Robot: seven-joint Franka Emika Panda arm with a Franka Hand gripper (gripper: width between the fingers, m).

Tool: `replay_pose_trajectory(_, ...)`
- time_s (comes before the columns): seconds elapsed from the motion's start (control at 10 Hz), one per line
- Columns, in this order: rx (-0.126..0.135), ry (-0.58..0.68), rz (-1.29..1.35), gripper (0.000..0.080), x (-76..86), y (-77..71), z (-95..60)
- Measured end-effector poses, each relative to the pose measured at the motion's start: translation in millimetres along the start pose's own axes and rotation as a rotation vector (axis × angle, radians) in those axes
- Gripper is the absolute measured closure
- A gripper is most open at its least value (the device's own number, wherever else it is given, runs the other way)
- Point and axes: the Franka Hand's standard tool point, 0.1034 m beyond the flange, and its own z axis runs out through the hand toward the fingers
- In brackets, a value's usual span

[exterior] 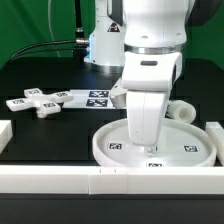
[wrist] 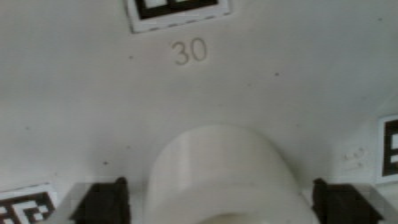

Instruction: Assemble round table

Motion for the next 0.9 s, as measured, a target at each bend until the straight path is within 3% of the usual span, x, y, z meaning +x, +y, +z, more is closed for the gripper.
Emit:
replay_pose_trajectory(0.1,-0.001,0.0,0.0,0.0215,-1.0,0.6,-0.8)
replay_pose_trajectory(0.2,-0.011,-0.002,0.008,0.016,-5.6,2.1,-7.1)
replay_pose_trajectory(0.4,-0.025,-0.004,0.039,0.0153,-10.8,-5.3,-20.5)
replay_pose_trajectory(0.7,-0.058,0.002,0.21,0.0151,-14.1,-33.1,-47.8)
replay_pose_trajectory(0.9,-0.062,0.006,0.331,0.0151,-3.5,-56.5,-53.2)
